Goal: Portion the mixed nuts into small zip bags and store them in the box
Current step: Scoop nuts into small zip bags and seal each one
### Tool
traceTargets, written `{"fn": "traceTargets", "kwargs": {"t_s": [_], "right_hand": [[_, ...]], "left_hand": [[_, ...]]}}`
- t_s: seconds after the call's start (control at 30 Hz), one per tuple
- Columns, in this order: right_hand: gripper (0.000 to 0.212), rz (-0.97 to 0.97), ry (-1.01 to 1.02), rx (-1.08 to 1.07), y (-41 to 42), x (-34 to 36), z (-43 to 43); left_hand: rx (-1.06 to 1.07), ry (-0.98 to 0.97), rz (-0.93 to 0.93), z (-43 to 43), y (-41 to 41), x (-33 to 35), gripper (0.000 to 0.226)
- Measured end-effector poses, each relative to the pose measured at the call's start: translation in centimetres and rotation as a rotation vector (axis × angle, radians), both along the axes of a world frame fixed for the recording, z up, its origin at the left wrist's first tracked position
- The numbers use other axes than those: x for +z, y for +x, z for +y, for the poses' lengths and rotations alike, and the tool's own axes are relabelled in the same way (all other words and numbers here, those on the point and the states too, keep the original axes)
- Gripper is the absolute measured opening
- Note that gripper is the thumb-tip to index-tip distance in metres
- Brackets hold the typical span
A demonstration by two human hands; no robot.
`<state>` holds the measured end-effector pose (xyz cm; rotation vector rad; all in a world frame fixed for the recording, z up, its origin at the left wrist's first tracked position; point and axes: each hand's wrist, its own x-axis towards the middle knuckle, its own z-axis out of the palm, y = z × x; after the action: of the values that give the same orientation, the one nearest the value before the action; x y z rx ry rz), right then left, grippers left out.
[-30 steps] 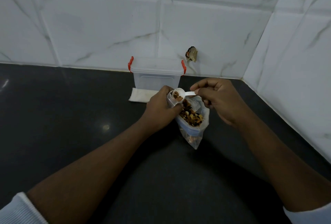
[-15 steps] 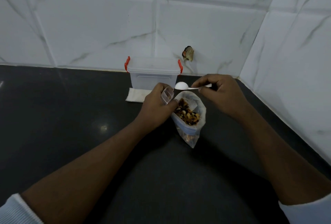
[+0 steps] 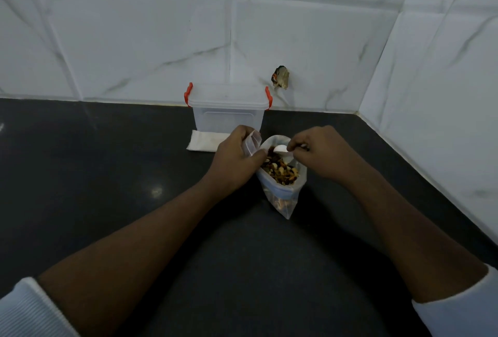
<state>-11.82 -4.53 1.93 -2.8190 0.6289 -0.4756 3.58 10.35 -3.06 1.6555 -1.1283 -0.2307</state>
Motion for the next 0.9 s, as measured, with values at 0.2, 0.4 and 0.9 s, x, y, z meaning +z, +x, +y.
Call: {"fn": "traceTargets", "kwargs": {"t_s": [0.2,0.4,0.9], "right_hand": [[0.018,-0.081,0.112,0.013,-0.5,0.5,-0.1],[0.017,-0.226,0.396,-0.077,-0.1,-0.4,-0.6],[0.021,-0.409,0.968,-0.232,-0.1,-0.9,-1.3]], "left_hand": [[0.031,-0.034,-0.003,0.1,0.0,-0.2,0.028],[0.04,-0.026,-0.018,0.0,-0.1,-0.1,0.031],[0.05,-0.029,-0.024,0.1,-0.1,0.0,0.032]]}}
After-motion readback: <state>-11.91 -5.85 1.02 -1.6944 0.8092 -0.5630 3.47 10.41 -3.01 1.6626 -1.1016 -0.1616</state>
